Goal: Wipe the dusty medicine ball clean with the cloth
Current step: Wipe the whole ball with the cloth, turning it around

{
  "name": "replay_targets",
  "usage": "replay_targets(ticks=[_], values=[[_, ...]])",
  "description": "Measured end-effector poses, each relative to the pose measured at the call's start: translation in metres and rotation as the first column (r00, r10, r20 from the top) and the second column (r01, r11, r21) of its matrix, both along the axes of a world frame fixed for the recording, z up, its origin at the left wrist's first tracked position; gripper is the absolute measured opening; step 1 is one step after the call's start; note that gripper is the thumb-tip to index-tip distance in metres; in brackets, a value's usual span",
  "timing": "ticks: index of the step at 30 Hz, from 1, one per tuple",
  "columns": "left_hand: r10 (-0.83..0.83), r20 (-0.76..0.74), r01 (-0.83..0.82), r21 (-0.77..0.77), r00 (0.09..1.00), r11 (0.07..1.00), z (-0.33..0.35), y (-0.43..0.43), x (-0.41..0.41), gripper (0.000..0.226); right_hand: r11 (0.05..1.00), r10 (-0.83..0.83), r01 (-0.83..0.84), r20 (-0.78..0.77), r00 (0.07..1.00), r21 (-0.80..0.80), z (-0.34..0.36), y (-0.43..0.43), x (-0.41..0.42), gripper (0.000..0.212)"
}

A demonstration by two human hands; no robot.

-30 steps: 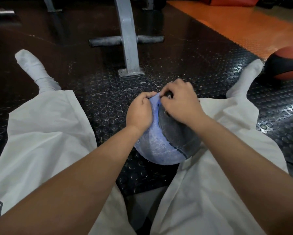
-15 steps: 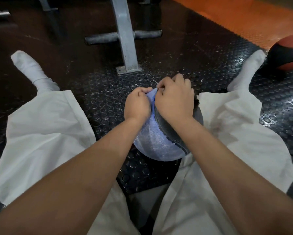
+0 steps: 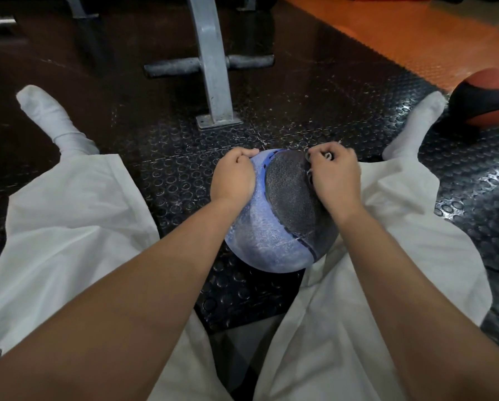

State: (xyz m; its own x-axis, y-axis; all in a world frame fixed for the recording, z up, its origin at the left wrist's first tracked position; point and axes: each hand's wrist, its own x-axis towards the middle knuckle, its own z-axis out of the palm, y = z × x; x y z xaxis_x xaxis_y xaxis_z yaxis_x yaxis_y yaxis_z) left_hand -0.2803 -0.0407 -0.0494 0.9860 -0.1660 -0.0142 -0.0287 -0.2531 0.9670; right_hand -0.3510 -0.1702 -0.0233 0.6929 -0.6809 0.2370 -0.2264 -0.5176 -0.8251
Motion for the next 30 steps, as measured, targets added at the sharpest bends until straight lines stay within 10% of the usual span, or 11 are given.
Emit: replay_targets(ticks=[4, 11, 16, 20, 30], values=[[0.019, -0.030, -0.018, 0.033, 0.999, 0.999, 0.001, 0.002, 0.014, 0.037, 0.981, -0.087, 0.070, -0.087, 0.992, -0.181, -0.001, 0.022, 0.003, 0.026], [-0.056, -0.221, 0.068, 0.046, 0.974, 0.997, -0.012, 0.033, 0.062, 0.032, 0.676, 0.499, -0.318, 0.096, 0.861, -0.665, -0.034, 0.040, -0.024, 0.020], [-0.046, -0.309, 0.029, -0.059, 0.950, 0.998, -0.022, 0.041, 0.068, 0.030, 0.987, 0.141, -0.103, 0.352, 0.925, -0.123, -0.054, 0.022, -0.028, 0.013], [-0.008, -0.294, -0.023, -0.102, 0.956, 0.995, -0.026, 0.039, 0.060, 0.031, 0.925, -0.169, 0.072, 0.234, 0.957, 0.373, -0.052, 0.017, -0.022, 0.022], [0.086, -0.189, -0.130, -0.233, 0.978, 0.964, -0.023, 0.055, 0.002, 0.039, 0.932, -0.099, 0.057, 0.099, 0.990, 0.359, -0.049, -0.001, -0.026, 0.020]])
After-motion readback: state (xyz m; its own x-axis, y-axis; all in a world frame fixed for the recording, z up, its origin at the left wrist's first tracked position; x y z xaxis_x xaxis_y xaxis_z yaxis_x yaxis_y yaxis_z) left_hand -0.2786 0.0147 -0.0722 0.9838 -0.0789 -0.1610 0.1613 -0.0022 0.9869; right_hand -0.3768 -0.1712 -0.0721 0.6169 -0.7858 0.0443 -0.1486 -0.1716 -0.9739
